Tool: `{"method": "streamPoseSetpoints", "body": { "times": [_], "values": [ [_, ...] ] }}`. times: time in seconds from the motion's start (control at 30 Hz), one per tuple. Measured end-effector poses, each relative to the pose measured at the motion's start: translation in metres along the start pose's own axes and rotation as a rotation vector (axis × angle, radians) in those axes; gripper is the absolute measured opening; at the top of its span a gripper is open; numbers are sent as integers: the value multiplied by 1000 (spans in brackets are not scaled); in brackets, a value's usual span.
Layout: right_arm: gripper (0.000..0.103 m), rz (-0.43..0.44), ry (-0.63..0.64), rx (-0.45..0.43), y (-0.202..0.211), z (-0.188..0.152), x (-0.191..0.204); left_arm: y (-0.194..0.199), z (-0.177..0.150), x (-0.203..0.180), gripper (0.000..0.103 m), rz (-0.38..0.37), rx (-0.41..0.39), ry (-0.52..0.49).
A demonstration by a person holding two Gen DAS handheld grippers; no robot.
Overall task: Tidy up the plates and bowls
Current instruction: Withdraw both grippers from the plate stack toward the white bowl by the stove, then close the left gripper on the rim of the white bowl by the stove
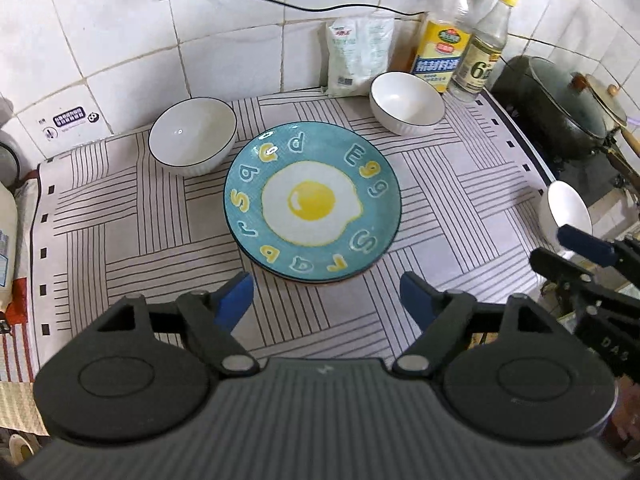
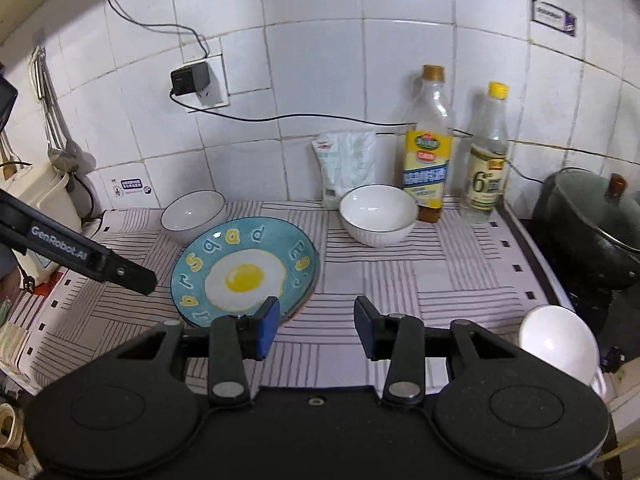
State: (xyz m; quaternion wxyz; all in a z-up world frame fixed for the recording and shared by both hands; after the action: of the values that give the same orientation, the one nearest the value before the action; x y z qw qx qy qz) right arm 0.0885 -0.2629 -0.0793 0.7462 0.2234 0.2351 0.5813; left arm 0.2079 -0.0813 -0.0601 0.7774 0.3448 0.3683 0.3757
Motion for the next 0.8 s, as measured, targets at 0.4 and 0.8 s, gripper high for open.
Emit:
{"method": "streamPoseSetpoints", "body": {
  "times": [0.4, 0.8],
  "values": [
    [65, -50, -26, -22, 43, -31, -50, 13, -9, -56, 91, 12, -6, -102],
    [81, -137, -74, -60, 45, -68, -104, -24, -4, -128, 92, -61, 21, -196]
  ]
}}
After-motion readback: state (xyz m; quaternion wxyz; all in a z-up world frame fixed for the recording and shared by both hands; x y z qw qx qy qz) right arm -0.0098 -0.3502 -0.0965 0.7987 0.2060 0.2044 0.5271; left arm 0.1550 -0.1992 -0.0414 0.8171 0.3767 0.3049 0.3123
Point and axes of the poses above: each gripper's, at about its wrist camera, not at the fingertips, and y roughly against the way its jaws point, x to its left, z to its top, the point moved 3 cm from there along -y, roughly the way its jaws point, and after that the axes turned 13 degrees about -z, right-handed, at the moved point
